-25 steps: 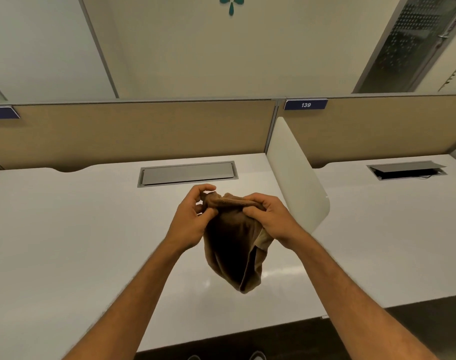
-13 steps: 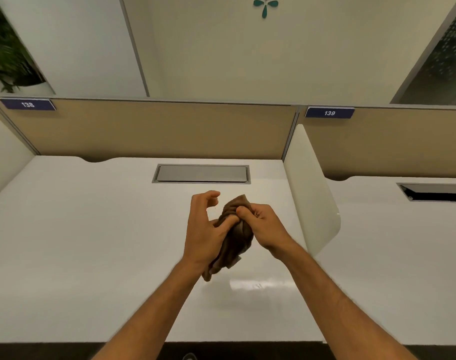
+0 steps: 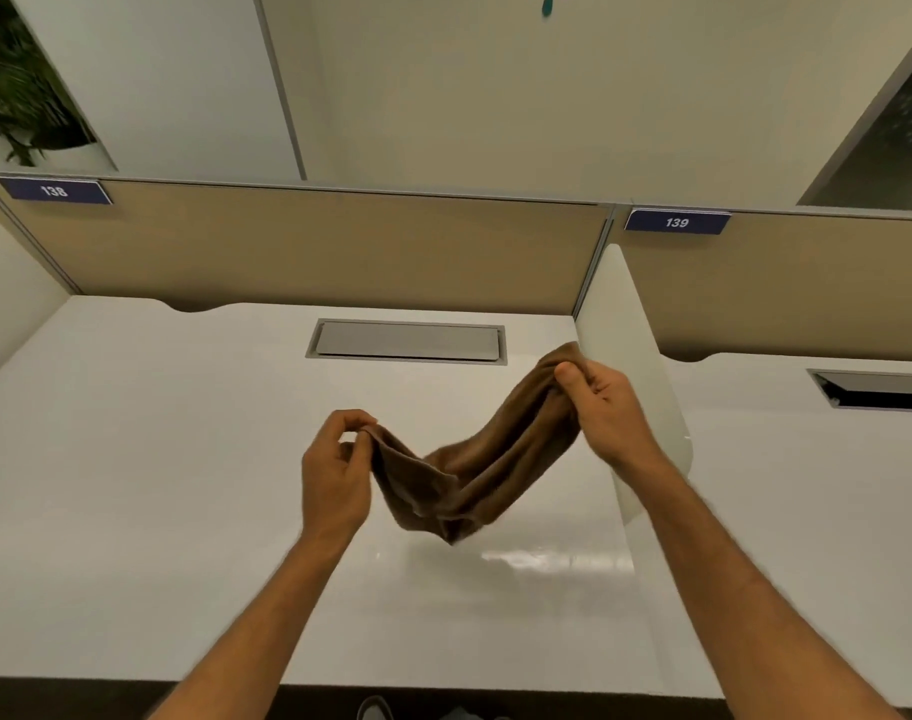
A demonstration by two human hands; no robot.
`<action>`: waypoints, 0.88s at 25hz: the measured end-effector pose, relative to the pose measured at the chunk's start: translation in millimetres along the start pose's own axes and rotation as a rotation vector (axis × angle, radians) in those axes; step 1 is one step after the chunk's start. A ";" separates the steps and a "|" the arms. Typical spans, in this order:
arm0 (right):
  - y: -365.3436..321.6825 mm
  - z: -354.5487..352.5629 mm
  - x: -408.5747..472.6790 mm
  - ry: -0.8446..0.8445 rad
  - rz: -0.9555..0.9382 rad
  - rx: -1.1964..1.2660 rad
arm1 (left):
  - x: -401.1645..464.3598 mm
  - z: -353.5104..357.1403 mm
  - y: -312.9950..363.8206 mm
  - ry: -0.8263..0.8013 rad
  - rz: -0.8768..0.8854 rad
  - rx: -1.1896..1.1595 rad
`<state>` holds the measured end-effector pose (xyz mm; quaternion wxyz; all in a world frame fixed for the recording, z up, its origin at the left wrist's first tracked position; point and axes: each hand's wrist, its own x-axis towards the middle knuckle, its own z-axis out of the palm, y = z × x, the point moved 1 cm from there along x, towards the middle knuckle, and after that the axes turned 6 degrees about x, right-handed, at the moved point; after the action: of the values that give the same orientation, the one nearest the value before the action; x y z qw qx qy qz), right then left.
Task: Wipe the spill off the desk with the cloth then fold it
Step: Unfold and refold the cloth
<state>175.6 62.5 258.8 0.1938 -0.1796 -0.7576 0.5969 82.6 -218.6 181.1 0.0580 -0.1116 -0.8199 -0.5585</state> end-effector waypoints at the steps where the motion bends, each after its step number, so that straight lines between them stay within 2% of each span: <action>1: 1.1 -11.6 4.9 0.030 -0.007 -0.011 | 5.9 -8.3 -9.3 0.029 -0.006 0.009; 9: 20.6 -83.5 24.9 0.242 0.015 -0.049 | 63.3 -73.2 -49.3 0.276 -0.122 0.028; 13: 40.7 -99.9 30.9 0.393 0.095 -0.011 | 79.7 -84.5 -58.2 0.299 -0.151 0.012; 18: 56.4 -101.8 35.5 0.564 0.191 0.108 | 80.0 -84.7 -59.2 0.169 -0.098 0.042; 22: 60.8 -103.8 38.4 0.486 0.186 0.093 | 82.2 -90.4 -56.0 -0.059 -0.014 0.095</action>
<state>197.7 182.0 224.7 0.3224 -0.3777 -0.6408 0.5855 -13.5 -312.6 182.0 0.0353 -0.1192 -0.8476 -0.5158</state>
